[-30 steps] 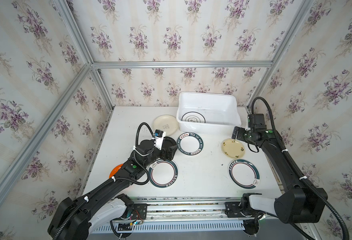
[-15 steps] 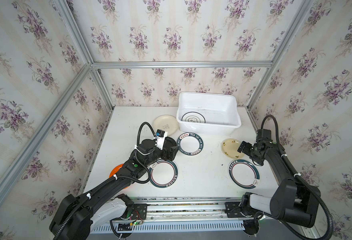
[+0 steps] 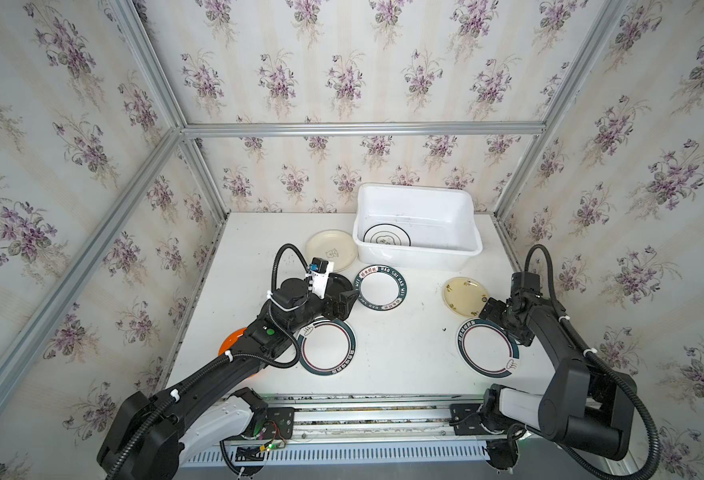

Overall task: Place the plates into the plastic bin on the countertop
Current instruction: 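Move the right gripper to the red-and-green-rimmed plate near the robot, then lower the right gripper onto the red-and-green-rimmed plate's rim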

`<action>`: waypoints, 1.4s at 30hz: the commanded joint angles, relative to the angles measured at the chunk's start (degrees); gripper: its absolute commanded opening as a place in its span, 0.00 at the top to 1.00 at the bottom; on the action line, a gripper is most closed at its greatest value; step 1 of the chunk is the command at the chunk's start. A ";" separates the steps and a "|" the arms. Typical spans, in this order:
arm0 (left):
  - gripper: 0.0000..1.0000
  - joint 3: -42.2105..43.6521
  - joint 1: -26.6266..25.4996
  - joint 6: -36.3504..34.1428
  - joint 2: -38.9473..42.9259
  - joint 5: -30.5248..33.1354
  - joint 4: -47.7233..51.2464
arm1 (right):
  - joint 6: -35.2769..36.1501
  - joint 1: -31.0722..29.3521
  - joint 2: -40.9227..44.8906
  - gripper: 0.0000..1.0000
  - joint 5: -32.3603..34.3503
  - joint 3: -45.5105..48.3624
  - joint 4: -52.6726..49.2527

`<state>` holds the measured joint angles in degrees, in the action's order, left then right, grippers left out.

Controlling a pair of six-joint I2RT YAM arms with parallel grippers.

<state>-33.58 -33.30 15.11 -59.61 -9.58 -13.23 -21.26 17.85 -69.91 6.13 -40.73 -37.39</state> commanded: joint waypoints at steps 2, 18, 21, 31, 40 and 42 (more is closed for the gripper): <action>0.00 -1.26 0.08 0.59 0.03 -1.15 -1.92 | -3.16 0.13 2.66 0.01 4.46 1.26 0.58; 0.00 -4.87 -0.01 5.27 0.24 -3.60 -3.30 | -5.76 2.18 -1.99 0.01 3.44 2.43 2.77; 0.00 -4.91 -0.01 5.87 0.81 -3.26 -3.29 | -5.64 2.71 -1.84 0.01 2.48 3.09 3.67; 0.00 -6.64 -0.49 7.52 0.12 -3.60 -3.03 | -5.90 3.38 -1.95 0.01 -3.79 4.86 5.83; 0.00 -6.96 -0.81 8.00 0.55 -4.84 -3.20 | -7.49 3.42 -1.94 0.01 -7.87 6.74 7.75; 0.00 -6.76 -0.80 7.95 0.55 -4.71 -3.28 | -8.18 3.38 -2.23 0.01 -9.28 7.39 8.24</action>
<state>-40.60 -34.11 22.79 -59.24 -14.22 -14.61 -27.68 21.17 -71.75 0.08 -33.93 -30.55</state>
